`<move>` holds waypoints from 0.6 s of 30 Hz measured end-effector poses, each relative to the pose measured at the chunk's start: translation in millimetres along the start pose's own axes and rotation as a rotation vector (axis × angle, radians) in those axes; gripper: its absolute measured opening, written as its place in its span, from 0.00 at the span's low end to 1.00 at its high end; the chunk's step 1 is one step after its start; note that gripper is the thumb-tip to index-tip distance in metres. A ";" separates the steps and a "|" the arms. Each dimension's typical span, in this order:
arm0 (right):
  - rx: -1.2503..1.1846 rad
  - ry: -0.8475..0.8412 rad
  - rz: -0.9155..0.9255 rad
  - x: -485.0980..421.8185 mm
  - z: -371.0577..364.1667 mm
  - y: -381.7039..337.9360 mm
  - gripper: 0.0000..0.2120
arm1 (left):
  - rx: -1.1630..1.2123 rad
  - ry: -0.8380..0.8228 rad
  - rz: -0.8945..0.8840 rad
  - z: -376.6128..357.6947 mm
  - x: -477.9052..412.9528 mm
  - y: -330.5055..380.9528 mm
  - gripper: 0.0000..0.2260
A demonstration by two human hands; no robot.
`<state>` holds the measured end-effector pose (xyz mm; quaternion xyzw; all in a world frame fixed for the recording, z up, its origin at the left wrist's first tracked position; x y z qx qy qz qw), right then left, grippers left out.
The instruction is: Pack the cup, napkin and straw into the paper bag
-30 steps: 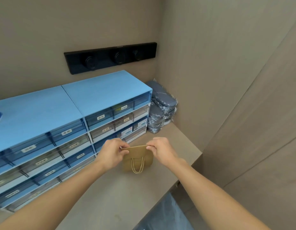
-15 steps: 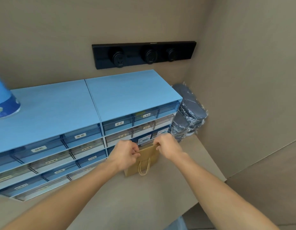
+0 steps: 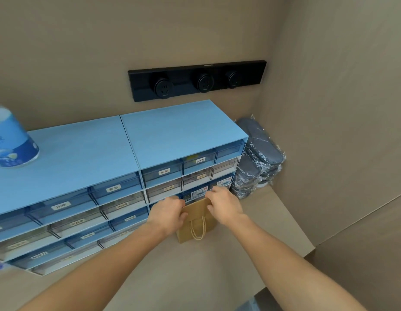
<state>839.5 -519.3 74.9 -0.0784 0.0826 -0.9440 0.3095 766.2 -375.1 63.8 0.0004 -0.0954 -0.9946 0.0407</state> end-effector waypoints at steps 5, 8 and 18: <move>0.076 0.000 -0.033 11.5 -10.0 -4.9 0.22 | -0.276 -0.064 -0.111 2.7 3.3 14.0 0.11; 0.068 0.018 -0.079 16.7 -12.2 -7.2 0.23 | -0.360 -0.086 -0.142 8.5 5.1 22.0 0.13; -0.035 -0.022 -0.102 24.1 2.9 -7.1 0.29 | -0.315 -0.095 -0.121 31.9 3.1 34.9 0.08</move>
Point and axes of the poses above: each hand's wrist, its own x-axis away from the middle knuckle, its own z-axis out of the back of the hand, y = z × x, the point moved 5 cm from there along -x, towards the middle knuckle, and after that the axes turned 3 degrees about -x, right-handed, at the moved point
